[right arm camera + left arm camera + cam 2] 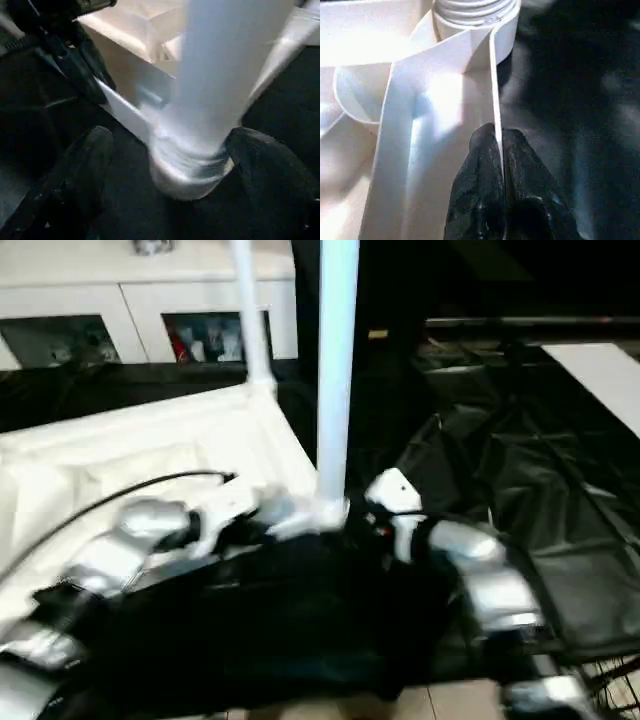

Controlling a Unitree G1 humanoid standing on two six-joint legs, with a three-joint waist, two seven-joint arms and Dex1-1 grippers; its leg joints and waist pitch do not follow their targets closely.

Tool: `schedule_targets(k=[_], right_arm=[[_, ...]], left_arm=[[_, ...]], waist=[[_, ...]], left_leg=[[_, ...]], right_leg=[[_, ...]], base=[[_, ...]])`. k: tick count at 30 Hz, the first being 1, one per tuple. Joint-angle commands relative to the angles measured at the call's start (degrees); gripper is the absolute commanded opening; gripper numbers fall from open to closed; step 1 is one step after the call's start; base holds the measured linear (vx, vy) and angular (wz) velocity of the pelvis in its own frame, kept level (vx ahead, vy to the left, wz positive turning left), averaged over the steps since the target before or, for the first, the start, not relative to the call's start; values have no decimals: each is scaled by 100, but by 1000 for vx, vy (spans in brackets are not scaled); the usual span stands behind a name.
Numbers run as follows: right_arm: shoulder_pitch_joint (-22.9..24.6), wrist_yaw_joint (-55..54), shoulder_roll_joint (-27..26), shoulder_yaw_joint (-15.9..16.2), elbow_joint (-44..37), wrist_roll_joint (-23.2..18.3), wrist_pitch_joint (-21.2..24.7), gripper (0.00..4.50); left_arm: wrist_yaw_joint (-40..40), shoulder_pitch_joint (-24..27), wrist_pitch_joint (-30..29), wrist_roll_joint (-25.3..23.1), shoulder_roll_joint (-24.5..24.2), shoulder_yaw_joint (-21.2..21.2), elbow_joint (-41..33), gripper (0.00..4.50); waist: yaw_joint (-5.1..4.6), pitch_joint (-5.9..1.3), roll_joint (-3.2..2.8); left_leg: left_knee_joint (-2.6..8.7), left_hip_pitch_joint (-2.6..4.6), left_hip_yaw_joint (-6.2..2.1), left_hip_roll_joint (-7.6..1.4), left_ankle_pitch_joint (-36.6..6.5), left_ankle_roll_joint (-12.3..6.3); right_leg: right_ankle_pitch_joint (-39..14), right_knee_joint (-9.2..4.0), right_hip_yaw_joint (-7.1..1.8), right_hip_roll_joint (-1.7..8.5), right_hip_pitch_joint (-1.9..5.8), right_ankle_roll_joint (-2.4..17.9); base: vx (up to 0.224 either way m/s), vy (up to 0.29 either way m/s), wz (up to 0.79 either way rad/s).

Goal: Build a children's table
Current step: Rotate leg to tighten

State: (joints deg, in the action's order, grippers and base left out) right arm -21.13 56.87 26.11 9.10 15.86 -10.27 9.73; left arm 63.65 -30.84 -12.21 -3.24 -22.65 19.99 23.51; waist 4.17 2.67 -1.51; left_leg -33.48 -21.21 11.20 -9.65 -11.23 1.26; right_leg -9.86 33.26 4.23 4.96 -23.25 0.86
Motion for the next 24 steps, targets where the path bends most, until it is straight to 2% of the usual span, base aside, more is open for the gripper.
schedule_targets(k=[1,2,4,8,10,12,13,17,24], right_arm=[[12,103,-30,109,-66,-28,23,404],[5,110,-54,118,-37,-16,11,404],[-9,75,-117,137,13,14,-12,404],[-37,148,-166,175,82,33,-13,404],[-48,175,-154,189,84,18,20,404],[-64,184,-151,193,105,7,53,369],[-81,203,-121,216,167,45,15,369],[-94,204,-99,226,241,104,-28,336],[-111,183,-40,321,390,296,-207,279]], left_arm=[[312,88,-39,-8,12,333,-185,0],[328,101,-76,7,4,335,-242,0],[318,105,-88,10,8,331,-257,0],[339,124,-112,18,-12,327,-314,0],[362,134,-133,21,-28,321,-351,0],[375,138,-147,17,-42,318,-377,0],[368,125,-152,10,-54,320,-373,0],[353,117,-159,2,-62,317,-363,0],[322,118,-163,-9,-66,317,-344,0]], waist=[[45,-378,28],[62,-369,51],[113,-348,37],[71,-326,48],[67,-329,51],[68,-331,56],[71,-343,82],[84,-361,73],[82,-363,78]], left_leg=[[312,71,-125,-393,-429,-764],[322,73,-121,-400,-517,-715],[357,120,-119,-415,-837,-474],[399,107,-139,-396,-1184,-208],[400,108,-140,-390,-1206,-181],[395,101,-139,-385,-1159,-187],[379,90,-135,-377,-1025,-230],[349,76,-129,-373,-766,-351],[338,78,-125,-368,-758,-380]], right_leg=[[-204,-215,-273,400,294,1666],[-346,-229,-274,403,296,1644],[-828,-276,-287,403,266,1531],[-1337,-320,-299,410,277,1308],[-1369,-326,-307,413,277,1257],[-1339,-322,-310,416,282,1245],[-1212,-305,-312,418,290,1256],[-928,-266,-300,414,298,1340],[-954,-265,-295,407,303,1348]], base=[[0,0,0],[0,0,0],[0,0,0],[0,0,0],[0,0,0],[0,0,0],[0,0,0],[0,0,0],[0,0,0]])
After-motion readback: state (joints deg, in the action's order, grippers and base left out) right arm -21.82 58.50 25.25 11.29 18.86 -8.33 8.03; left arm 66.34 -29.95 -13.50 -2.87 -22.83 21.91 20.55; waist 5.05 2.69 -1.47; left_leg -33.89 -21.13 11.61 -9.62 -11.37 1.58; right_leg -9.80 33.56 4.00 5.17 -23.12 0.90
